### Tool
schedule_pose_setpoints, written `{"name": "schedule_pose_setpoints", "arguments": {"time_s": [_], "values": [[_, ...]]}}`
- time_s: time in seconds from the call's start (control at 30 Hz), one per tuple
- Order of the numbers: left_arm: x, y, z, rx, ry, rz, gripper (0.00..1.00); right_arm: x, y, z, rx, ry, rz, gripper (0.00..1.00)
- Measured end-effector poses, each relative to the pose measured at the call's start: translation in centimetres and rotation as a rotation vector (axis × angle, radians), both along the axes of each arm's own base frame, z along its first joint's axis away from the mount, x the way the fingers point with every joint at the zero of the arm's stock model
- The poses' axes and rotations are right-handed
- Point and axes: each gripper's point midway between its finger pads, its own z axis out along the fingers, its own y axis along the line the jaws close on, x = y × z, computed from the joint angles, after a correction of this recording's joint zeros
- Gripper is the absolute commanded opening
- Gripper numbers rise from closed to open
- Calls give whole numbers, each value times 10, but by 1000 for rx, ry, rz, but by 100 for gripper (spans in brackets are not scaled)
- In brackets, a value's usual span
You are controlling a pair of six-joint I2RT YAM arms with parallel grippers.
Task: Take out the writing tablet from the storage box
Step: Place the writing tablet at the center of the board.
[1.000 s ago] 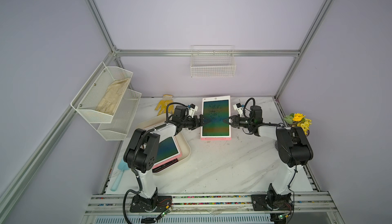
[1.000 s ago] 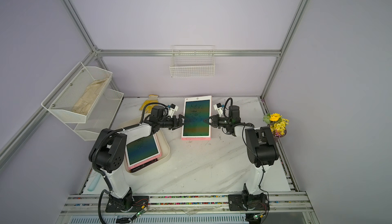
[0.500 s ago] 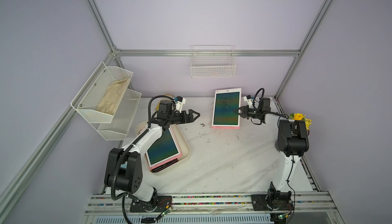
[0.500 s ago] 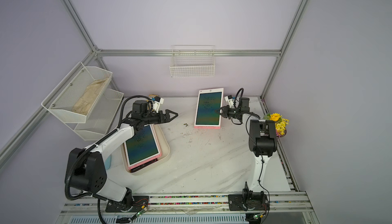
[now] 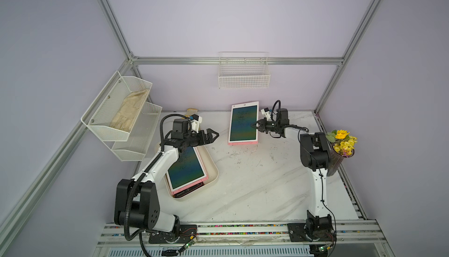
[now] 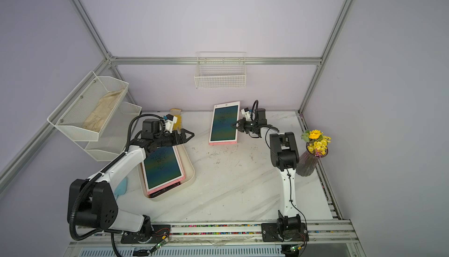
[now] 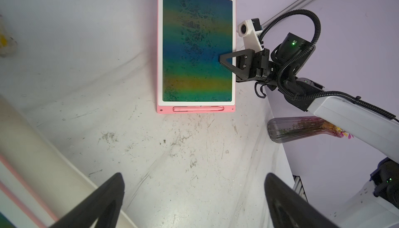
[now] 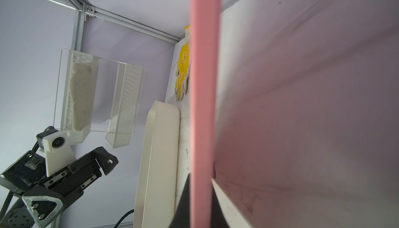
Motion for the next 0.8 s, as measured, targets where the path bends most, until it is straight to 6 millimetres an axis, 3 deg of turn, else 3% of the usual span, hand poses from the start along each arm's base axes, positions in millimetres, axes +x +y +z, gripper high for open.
{"name": "schedule_pose_setpoints", "arguments": {"time_s": [0.17, 0.27, 0.53, 0.8], "values": [[-10, 12, 13, 34, -32, 53, 100, 10, 54, -9, 79, 33, 44, 0], [-16, 20, 25, 53, -71, 91, 100, 18, 73, -15, 112, 58, 56, 0], [-27, 40, 33, 89, -105, 177, 100, 42, 103, -28, 170, 77, 62, 0], [-37, 55, 33, 126, -128, 247, 100, 39, 120, -43, 190, 118, 101, 0]]}}
